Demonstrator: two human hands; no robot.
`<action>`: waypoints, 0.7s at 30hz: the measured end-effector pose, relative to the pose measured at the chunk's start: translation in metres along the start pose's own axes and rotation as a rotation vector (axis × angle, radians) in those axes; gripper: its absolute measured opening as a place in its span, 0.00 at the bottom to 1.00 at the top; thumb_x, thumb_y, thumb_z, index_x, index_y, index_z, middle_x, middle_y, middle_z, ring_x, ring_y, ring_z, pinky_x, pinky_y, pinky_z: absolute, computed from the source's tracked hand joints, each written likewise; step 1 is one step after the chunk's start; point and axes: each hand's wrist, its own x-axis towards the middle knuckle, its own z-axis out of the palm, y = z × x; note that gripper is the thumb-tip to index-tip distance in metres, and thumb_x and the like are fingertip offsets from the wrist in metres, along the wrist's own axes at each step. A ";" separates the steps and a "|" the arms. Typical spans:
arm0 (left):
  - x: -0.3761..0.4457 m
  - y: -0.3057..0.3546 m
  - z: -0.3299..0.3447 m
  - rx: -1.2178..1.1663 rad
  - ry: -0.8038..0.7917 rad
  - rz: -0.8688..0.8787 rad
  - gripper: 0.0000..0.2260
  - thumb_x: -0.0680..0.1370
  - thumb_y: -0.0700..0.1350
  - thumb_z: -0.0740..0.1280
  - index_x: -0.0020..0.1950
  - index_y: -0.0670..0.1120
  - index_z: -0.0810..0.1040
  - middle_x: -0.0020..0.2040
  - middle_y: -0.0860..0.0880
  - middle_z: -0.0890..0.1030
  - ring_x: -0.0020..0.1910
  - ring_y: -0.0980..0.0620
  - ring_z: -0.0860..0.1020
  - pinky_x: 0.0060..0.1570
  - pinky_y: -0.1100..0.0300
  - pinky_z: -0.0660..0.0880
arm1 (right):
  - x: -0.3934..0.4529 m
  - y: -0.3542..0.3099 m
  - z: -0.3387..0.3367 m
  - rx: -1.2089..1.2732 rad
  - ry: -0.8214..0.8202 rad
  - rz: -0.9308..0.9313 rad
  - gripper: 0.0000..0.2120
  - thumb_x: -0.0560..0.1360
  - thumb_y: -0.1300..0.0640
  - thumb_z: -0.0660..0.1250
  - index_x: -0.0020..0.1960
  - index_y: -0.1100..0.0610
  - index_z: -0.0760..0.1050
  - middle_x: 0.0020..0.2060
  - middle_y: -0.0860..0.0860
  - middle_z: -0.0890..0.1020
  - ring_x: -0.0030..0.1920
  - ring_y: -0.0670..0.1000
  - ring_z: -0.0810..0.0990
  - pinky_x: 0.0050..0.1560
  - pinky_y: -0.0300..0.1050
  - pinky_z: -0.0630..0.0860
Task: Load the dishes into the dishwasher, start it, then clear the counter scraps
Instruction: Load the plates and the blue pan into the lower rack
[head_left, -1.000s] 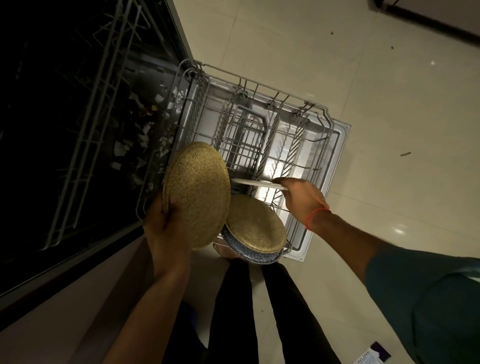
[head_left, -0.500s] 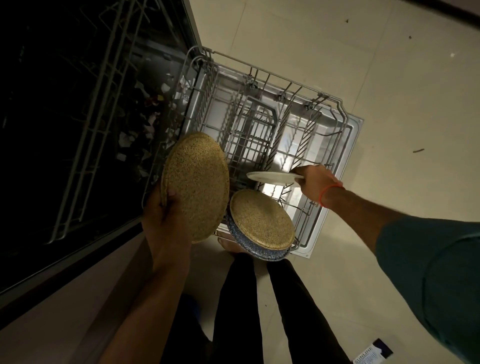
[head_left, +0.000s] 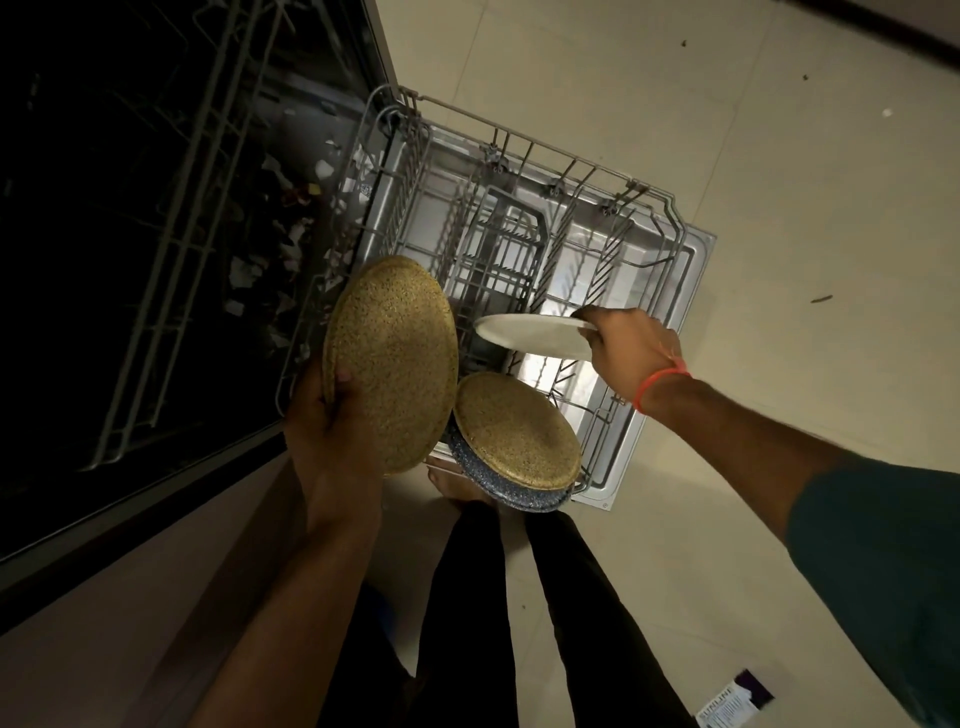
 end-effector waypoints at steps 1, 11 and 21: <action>-0.001 0.002 0.000 -0.007 0.010 -0.003 0.16 0.86 0.45 0.59 0.73 0.45 0.75 0.68 0.46 0.78 0.66 0.51 0.76 0.60 0.62 0.76 | -0.002 -0.001 -0.003 0.000 0.014 -0.003 0.10 0.83 0.55 0.59 0.61 0.50 0.76 0.45 0.56 0.83 0.46 0.61 0.82 0.41 0.47 0.71; -0.004 -0.001 -0.007 -0.037 0.010 0.035 0.16 0.86 0.44 0.59 0.72 0.44 0.75 0.68 0.46 0.78 0.66 0.53 0.77 0.61 0.65 0.75 | -0.006 0.007 0.006 0.015 -0.015 0.020 0.12 0.83 0.53 0.59 0.63 0.51 0.77 0.48 0.57 0.83 0.47 0.61 0.82 0.46 0.50 0.77; -0.007 -0.014 -0.012 -0.040 0.031 0.041 0.15 0.86 0.42 0.59 0.71 0.44 0.77 0.65 0.48 0.80 0.55 0.64 0.79 0.49 0.78 0.74 | 0.006 0.008 0.022 0.058 -0.112 0.056 0.09 0.80 0.59 0.62 0.56 0.52 0.79 0.45 0.58 0.83 0.47 0.61 0.82 0.46 0.48 0.75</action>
